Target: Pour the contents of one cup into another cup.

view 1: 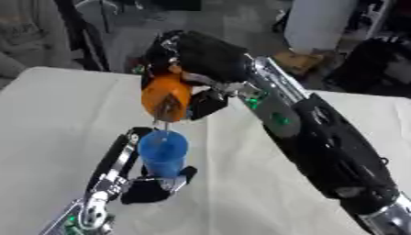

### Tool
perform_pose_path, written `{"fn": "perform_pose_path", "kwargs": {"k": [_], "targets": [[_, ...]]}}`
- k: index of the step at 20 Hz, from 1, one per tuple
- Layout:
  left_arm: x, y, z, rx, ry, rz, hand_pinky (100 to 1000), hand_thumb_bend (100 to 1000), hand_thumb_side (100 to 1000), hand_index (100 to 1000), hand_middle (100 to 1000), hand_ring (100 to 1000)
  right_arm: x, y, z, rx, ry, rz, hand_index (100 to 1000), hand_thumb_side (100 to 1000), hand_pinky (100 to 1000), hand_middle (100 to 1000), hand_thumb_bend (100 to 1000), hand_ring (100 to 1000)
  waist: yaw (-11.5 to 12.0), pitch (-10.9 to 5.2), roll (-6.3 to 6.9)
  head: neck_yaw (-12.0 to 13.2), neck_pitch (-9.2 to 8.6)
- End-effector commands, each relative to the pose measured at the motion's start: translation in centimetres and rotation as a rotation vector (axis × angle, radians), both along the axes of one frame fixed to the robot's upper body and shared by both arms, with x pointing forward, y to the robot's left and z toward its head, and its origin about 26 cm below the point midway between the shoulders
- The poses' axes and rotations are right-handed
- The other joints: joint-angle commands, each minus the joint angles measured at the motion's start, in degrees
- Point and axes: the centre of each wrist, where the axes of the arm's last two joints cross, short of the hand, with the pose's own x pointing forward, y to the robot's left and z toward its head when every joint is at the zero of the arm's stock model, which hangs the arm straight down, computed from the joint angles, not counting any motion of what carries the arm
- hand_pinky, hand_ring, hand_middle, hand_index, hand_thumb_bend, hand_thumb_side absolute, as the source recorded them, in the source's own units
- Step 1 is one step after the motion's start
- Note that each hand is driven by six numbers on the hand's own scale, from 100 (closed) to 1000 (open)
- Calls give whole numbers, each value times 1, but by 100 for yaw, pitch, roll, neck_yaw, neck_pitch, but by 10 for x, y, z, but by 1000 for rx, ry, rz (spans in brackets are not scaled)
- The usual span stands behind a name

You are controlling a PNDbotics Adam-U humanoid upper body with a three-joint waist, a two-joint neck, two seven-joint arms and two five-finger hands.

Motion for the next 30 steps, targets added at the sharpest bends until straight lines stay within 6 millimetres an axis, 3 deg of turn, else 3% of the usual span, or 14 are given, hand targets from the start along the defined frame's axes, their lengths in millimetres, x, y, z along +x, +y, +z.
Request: {"fn": "perform_pose_path", "kwargs": {"k": [1, 16, 22, 24, 25, 26, 27, 30], "targets": [[0, 1, 8, -8, -25, 0, 479, 250, 100, 466, 269, 174, -4, -2, 15, 0, -61, -1, 372, 100, 657, 184, 312, 279, -6, -111, 35, 14, -48], [-2, 1, 11, -3, -30, 0, 480, 251, 100, 469, 273, 174, -3, -3, 14, -2, -86, -18, 373, 100, 661, 186, 312, 282, -5, -114, 52, 39, -64], [2, 7, 4, 5, -51, 50, 494, 272, 100, 472, 275, 177, -3, -8, 15, 27, -75, -31, 371, 100, 651, 182, 311, 278, -22, -108, 54, 60, -66], [7, 12, -4, 0, -62, 97, 503, 351, 100, 474, 277, 178, -3, -10, 15, 37, -71, -34, 371, 100, 648, 181, 311, 276, -33, -104, 54, 60, -71], [10, 14, -9, -5, -66, 124, 512, 528, 105, 476, 280, 182, -4, -10, 15, 40, -69, -35, 370, 100, 647, 181, 311, 276, -39, -102, 55, 61, -72], [13, 17, -14, -13, -71, 150, 513, 544, 113, 477, 280, 182, -4, -11, 15, 43, -68, -34, 370, 100, 646, 180, 311, 275, -46, -100, 56, 63, -71], [16, 20, -18, -20, -76, 174, 527, 646, 159, 485, 290, 191, -5, -11, 15, 46, -65, -33, 369, 100, 644, 179, 310, 274, -51, -98, 58, 63, -68], [27, 27, -33, -43, -92, 239, 548, 745, 192, 495, 303, 204, -6, -10, 15, 48, -62, -27, 369, 100, 643, 179, 310, 275, -66, -92, 58, 61, -70]]}}
